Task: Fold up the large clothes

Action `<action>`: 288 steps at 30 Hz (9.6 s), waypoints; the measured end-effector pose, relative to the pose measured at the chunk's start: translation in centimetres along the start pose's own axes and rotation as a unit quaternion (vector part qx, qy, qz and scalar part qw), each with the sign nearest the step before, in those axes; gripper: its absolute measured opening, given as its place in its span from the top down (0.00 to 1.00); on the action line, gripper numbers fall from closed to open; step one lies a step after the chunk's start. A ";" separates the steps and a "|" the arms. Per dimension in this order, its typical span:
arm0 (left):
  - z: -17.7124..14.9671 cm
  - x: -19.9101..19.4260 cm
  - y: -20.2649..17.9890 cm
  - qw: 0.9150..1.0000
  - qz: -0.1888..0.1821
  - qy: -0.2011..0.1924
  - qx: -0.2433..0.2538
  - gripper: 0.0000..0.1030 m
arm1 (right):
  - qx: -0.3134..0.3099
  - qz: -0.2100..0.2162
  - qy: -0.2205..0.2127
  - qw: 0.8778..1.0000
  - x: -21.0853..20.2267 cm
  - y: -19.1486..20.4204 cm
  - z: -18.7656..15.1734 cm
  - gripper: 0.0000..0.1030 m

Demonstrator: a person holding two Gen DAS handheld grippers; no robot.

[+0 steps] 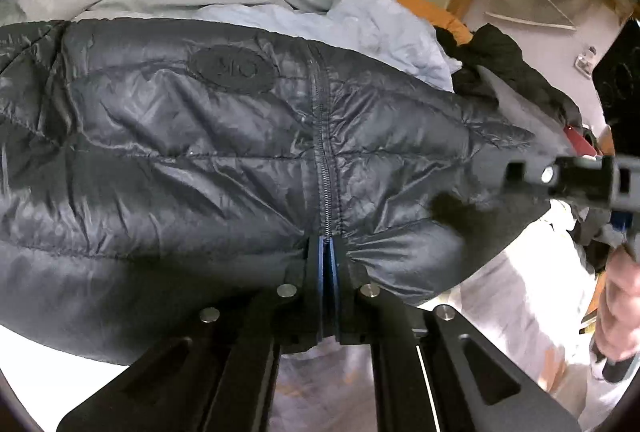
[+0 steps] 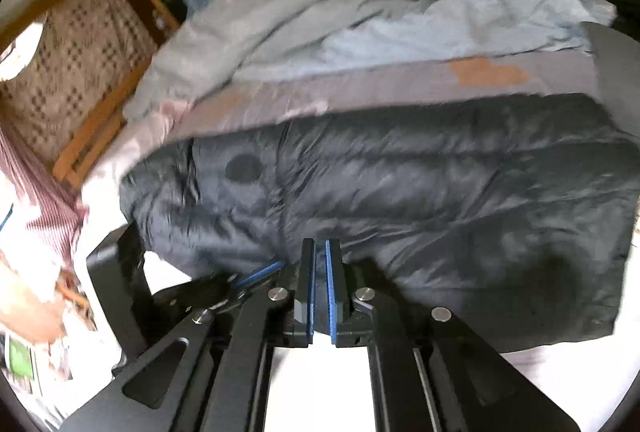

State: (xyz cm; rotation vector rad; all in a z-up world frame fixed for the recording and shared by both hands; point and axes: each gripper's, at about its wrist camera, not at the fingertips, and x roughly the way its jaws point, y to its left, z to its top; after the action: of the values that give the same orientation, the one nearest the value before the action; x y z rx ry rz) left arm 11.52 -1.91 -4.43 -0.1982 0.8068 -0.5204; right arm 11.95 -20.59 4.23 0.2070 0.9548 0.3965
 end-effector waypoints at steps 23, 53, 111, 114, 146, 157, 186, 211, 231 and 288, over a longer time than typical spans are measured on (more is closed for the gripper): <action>0.0 0.5 1.7 0.998 -0.033 0.010 -0.042 0.97 | 0.024 -0.042 0.057 0.997 10.9 1.8 9.7 0.95; -0.4 0.8 3.4 0.998 -0.034 0.009 -0.057 0.97 | -0.003 -0.106 0.009 0.994 10.8 0.9 9.2 0.99; 0.7 -17.7 4.4 0.970 0.156 -0.185 0.012 0.26 | 0.111 -0.183 -0.221 0.952 -15.8 -3.6 -5.2 0.82; 1.0 -14.9 8.5 0.981 0.159 -0.088 -0.074 0.27 | 0.082 -0.235 -0.218 0.944 -15.1 -0.7 -5.2 0.82; 2.4 -27.4 10.3 0.950 0.168 -0.235 -0.119 0.50 | -0.287 -0.312 -0.254 0.869 5.1 30.0 -10.0 0.46; 2.6 -26.1 7.1 0.963 0.144 -0.225 -0.032 0.37 | -0.232 -0.208 -0.298 0.902 0.9 27.6 -13.7 0.22; 5.4 -16.2 1.9 0.977 0.135 -0.155 0.060 0.99 | -0.022 -0.058 -0.174 0.983 1.9 13.8 -9.1 0.75; 3.0 -9.6 9.8 0.965 0.261 -0.027 -0.026 0.97 | -0.019 -0.173 -0.114 0.978 4.2 11.5 -6.1 0.75; 3.4 -15.8 7.1 0.959 0.237 -0.155 -0.006 0.73 | 0.008 -0.137 -0.146 0.980 -0.1 8.2 -8.1 0.69; 8.5 -15.0 -11.7 0.987 0.067 -0.141 0.026 0.73 | -0.059 -0.195 -0.320 0.925 -18.3 6.5 -3.0 0.64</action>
State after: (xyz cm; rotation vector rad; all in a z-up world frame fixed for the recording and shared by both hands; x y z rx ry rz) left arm 4.85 -4.41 15.12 -0.1640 0.5253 -0.3744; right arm -1.49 -22.36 18.47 0.0240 0.3068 0.0028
